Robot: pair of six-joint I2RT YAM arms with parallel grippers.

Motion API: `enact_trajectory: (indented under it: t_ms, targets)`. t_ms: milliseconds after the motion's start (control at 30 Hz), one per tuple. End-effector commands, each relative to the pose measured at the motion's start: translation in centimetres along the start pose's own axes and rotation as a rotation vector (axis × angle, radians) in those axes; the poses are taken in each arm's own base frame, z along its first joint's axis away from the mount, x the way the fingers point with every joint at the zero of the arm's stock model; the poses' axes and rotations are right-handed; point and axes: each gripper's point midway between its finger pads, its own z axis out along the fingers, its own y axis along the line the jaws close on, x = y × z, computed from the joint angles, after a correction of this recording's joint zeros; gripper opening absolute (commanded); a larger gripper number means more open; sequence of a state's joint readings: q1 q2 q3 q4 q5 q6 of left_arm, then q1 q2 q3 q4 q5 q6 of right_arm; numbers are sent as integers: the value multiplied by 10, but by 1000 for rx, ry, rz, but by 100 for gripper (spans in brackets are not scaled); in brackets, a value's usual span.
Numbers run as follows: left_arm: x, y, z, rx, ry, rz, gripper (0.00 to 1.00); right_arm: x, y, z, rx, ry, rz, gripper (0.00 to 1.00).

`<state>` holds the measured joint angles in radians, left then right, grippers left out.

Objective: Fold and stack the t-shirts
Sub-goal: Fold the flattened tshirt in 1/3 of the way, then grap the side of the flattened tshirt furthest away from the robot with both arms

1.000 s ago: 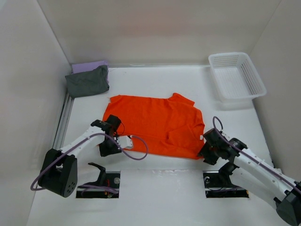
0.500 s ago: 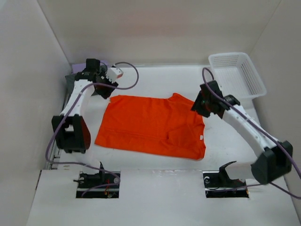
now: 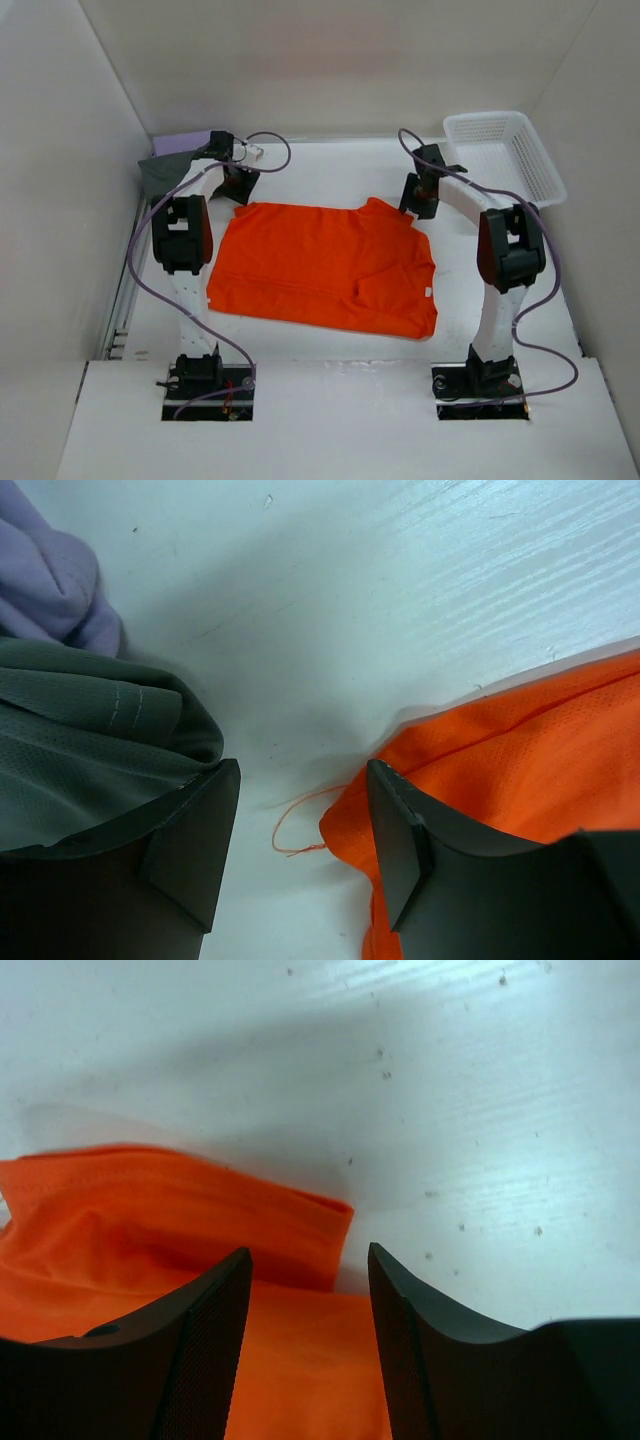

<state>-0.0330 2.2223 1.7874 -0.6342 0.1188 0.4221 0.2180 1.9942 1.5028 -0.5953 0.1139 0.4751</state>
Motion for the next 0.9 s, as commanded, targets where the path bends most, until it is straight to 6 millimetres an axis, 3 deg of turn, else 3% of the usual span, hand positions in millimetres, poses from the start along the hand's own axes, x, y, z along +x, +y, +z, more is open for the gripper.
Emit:
enact_trajectory:
  t_ms: [0, 367, 500, 667, 733, 867]
  targets:
    - [-26, 10, -11, -28, -75, -24, 53, -38, 13, -2, -61, -88, -18, 55]
    - [0, 0, 7, 34, -1, -34, 52, -34, 12, 6, -53, -50, -13, 59]
    - [-4, -1, -10, 48, -30, -39, 51, -32, 9, -3, -28, -17, -26, 59]
    - [-38, 7, -49, 36, -167, -68, 52, -27, 8, -3, -22, 6, -29, 59]
    - [-48, 6, -62, 45, -209, -66, 53, -16, 5, 5, -4, 72, -40, 59]
    - [-39, -1, -60, 64, -165, -59, 54, -13, 6, 6, 1, 108, -52, 59]
